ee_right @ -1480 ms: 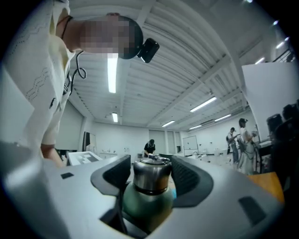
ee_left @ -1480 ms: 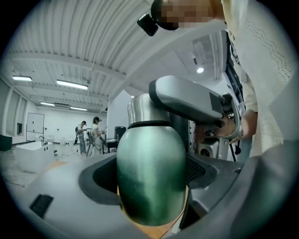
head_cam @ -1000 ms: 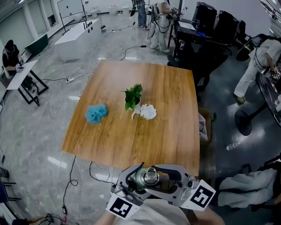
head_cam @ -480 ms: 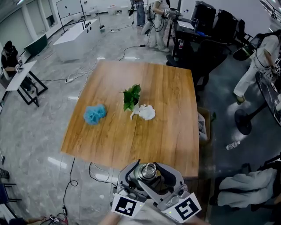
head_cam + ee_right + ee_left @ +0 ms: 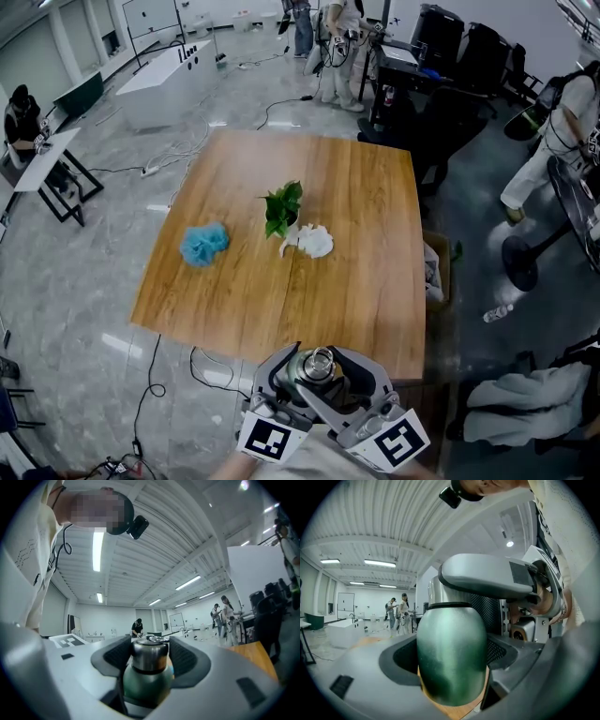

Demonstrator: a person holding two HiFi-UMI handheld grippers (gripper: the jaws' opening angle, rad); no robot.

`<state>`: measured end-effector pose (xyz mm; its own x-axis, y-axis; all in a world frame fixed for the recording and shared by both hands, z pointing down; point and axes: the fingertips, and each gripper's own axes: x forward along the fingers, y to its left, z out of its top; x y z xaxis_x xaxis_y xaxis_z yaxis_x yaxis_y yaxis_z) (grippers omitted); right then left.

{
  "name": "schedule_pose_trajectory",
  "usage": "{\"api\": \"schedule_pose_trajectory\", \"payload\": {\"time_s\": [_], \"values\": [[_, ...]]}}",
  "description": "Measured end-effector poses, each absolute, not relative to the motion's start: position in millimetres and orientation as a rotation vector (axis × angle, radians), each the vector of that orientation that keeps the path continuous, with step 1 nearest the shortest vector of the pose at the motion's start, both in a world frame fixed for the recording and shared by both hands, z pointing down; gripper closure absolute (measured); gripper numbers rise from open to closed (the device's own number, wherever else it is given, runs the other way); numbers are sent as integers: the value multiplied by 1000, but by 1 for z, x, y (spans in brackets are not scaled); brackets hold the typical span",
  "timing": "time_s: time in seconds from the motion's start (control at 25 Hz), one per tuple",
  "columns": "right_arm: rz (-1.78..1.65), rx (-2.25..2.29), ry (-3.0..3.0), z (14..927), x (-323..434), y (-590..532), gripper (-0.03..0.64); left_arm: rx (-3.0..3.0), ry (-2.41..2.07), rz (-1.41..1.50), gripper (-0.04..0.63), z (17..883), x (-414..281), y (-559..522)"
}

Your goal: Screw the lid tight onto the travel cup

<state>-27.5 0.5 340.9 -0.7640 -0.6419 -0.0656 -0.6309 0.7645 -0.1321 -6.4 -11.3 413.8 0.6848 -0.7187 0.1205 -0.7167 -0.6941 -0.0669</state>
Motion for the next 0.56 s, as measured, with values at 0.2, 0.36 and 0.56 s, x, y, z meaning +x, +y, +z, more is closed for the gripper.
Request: {"api": "schedule_pose_trajectory", "payload": {"time_s": [0.2,0.36,0.56], "values": [[-159,-1026,2853,343,-25,1,356,-2872,1220,-204,201,414,-4,-11],[-159,-1024,2850,344,-24,0,356,-2879,1215,-213,201,417,-3,-11],[-170,-1023,2856,346,-21,0,356,-2889,1208,-244,201,420,1,-11]]}}
